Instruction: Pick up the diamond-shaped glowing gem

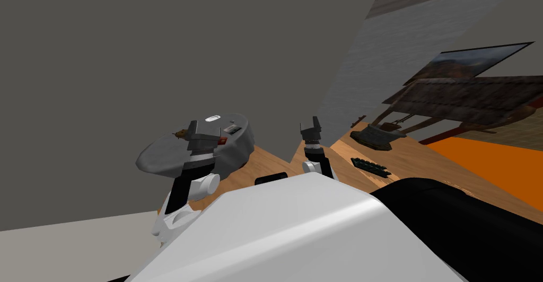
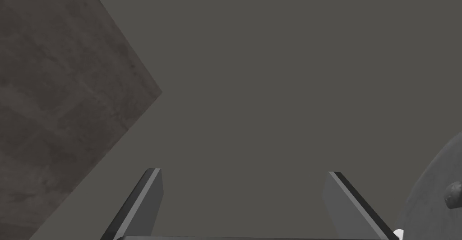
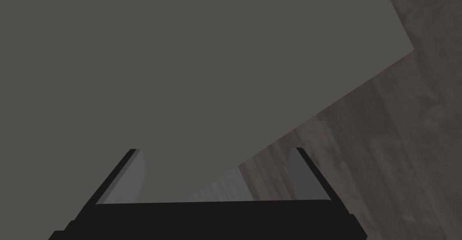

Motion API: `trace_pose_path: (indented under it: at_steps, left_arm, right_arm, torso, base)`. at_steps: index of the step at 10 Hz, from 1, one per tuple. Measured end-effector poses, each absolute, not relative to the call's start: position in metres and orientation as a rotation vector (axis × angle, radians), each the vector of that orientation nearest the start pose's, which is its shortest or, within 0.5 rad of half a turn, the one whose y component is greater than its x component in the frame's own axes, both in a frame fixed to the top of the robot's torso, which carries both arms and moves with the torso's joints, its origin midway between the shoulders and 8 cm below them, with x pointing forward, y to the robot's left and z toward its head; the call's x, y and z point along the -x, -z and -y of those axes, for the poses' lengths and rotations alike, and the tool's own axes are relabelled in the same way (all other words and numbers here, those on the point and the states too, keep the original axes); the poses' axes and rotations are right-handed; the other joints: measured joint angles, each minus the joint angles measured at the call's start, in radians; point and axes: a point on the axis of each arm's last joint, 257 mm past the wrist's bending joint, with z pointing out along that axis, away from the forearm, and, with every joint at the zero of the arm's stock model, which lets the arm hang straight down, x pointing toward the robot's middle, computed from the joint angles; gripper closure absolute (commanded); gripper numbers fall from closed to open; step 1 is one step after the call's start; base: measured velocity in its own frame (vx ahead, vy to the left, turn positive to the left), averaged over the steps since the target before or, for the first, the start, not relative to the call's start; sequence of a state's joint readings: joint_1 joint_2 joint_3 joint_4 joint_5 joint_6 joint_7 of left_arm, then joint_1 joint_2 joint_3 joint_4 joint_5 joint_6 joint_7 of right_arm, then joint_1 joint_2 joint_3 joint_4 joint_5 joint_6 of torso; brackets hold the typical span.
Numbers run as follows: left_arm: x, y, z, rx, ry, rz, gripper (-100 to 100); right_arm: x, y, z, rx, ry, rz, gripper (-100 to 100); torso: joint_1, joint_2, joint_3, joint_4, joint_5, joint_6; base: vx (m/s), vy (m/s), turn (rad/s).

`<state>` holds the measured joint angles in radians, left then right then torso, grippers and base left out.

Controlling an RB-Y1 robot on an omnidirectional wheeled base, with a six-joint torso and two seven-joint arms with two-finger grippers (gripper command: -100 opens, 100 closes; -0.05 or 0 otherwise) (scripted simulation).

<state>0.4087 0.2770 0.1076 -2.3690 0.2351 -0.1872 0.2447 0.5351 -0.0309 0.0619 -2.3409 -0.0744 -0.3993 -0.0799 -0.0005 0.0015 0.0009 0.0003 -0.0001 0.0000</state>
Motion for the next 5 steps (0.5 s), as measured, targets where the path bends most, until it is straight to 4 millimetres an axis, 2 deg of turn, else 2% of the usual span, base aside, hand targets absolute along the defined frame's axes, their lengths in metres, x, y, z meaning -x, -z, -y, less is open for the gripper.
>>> trace_pose_path:
  at_steps: [5]
  left_arm:
    - [-0.3864, -0.0534, -0.3009, 0.867, 1.619, -0.778, -100]
  right_arm:
    - [-0.3484, -0.0196, 0.2672, -0.784, -1.459, -0.623, 0]
  torso:
    - [0.0, 0.0, 0.0, 0.0, 0.0, 0.0]
  base:
    - [-0.018, -0.007, 0.008]
